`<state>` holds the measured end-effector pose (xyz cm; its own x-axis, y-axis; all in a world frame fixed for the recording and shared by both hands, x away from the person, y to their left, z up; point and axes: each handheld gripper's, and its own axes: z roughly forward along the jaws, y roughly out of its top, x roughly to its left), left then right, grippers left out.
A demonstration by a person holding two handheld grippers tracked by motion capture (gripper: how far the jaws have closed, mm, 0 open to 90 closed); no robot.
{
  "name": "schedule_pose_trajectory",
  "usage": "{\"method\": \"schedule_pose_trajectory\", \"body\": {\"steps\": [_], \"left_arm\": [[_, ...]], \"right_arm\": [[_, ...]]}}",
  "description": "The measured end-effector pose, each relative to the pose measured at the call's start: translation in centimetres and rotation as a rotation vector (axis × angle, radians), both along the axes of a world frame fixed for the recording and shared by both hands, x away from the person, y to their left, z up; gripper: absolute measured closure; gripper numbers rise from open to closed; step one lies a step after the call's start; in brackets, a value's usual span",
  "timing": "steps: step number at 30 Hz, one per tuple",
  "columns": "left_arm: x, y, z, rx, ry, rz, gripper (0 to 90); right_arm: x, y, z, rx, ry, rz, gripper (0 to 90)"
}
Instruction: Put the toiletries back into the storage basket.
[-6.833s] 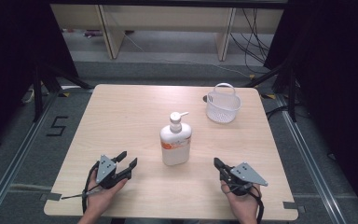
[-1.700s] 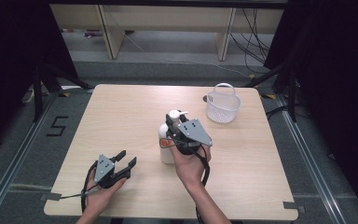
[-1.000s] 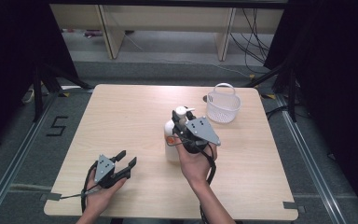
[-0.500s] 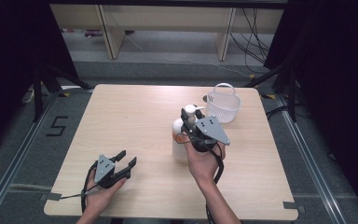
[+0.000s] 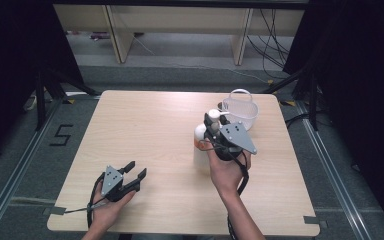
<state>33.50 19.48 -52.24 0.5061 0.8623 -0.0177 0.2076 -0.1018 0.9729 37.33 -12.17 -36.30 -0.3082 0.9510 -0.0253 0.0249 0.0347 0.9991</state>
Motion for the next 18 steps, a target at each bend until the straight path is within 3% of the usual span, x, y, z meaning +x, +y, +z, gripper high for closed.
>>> {"method": "schedule_pose_trajectory", "body": {"steps": [9,11,15,18], "left_arm": [[0.0,0.0,0.0,0.000,0.000,0.002,47.0],[0.0,0.0,0.0,0.001,0.000,0.002,47.0],[0.0,0.0,0.0,0.002,-0.001,0.000,46.9],[0.0,0.0,0.0,0.002,0.000,0.001,46.9]], "right_arm": [[0.0,-1.2,0.1,0.017,0.010,-0.021,60.0],[0.1,-1.5,0.2,0.000,0.002,-0.029,60.0],[0.1,-1.9,0.3,0.022,0.007,-0.038,60.0],[0.2,-2.2,0.3,0.002,-0.009,-0.046,60.0]]}}
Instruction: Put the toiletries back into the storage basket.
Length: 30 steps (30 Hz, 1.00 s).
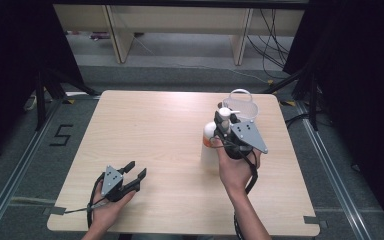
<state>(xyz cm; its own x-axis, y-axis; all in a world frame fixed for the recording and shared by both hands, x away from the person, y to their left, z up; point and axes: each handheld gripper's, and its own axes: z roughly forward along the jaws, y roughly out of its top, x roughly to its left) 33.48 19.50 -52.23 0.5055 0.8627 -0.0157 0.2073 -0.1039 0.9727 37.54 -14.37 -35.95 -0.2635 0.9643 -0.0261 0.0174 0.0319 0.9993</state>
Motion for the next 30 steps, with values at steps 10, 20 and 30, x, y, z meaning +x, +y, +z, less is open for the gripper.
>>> {"method": "schedule_pose_trajectory", "body": {"steps": [10,20,30], "left_arm": [[0.0,0.0,0.0,-0.001,-0.003,0.000,46.8],[0.0,0.0,0.0,-0.001,-0.002,0.000,46.8],[0.0,-0.1,0.0,-0.002,-0.004,0.002,46.8]], "right_arm": [[0.1,-1.2,0.3,0.006,-0.002,-0.025,60.0],[0.2,-2.3,0.3,0.022,0.010,-0.054,60.0],[0.4,-3.2,0.5,0.035,-0.001,-0.081,60.0]]}}
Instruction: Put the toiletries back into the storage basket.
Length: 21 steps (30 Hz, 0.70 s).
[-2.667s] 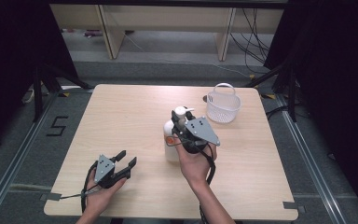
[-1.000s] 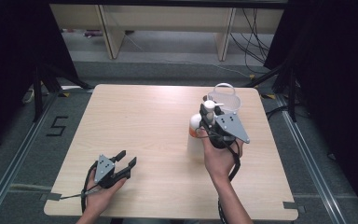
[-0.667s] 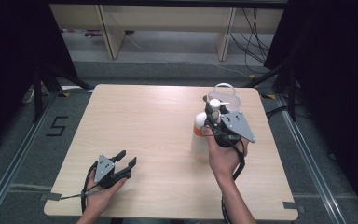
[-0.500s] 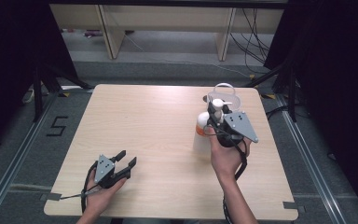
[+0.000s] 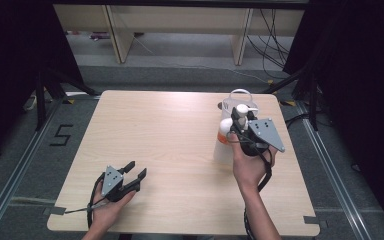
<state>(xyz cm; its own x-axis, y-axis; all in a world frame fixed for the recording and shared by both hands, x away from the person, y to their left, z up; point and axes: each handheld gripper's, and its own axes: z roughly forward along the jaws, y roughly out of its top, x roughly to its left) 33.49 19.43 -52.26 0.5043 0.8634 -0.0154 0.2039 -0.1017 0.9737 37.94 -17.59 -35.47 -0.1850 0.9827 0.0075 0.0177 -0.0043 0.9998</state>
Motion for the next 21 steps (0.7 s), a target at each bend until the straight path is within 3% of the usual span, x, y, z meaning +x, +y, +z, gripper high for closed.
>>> {"method": "schedule_pose_trajectory", "body": {"steps": [12,21], "left_arm": [[0.0,0.0,0.0,0.000,0.000,0.001,46.8],[0.1,0.0,0.0,-0.005,-0.005,-0.001,46.8]], "right_arm": [[0.2,-0.9,0.2,0.009,-0.009,-0.027,60.0],[0.5,-1.6,0.6,-0.013,-0.024,-0.040,60.0]]}}
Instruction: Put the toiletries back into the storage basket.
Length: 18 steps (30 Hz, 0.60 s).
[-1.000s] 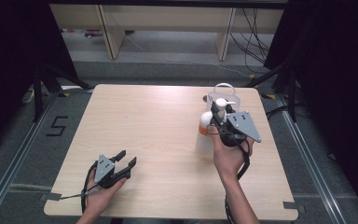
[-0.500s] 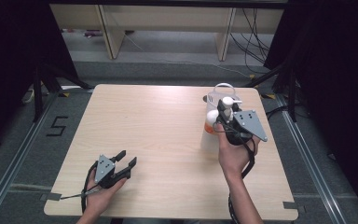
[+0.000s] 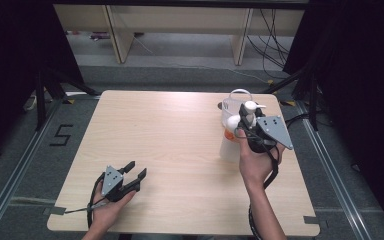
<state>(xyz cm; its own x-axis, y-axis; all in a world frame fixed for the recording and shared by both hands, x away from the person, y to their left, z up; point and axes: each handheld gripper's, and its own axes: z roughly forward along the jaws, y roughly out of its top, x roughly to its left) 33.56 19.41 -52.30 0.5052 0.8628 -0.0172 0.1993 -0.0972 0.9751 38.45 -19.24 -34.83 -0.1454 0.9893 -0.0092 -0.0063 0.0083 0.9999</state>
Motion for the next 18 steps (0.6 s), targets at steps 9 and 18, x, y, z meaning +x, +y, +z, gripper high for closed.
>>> {"method": "schedule_pose_trajectory", "body": {"steps": [9,18], "left_arm": [[-0.1,0.0,0.1,0.007,0.007,0.002,46.7],[-0.1,0.1,0.1,0.005,0.008,-0.002,46.7]], "right_arm": [[0.2,-0.6,0.3,0.015,-0.004,-0.022,60.0],[0.5,-1.3,0.7,0.016,-0.013,-0.039,59.9]]}}
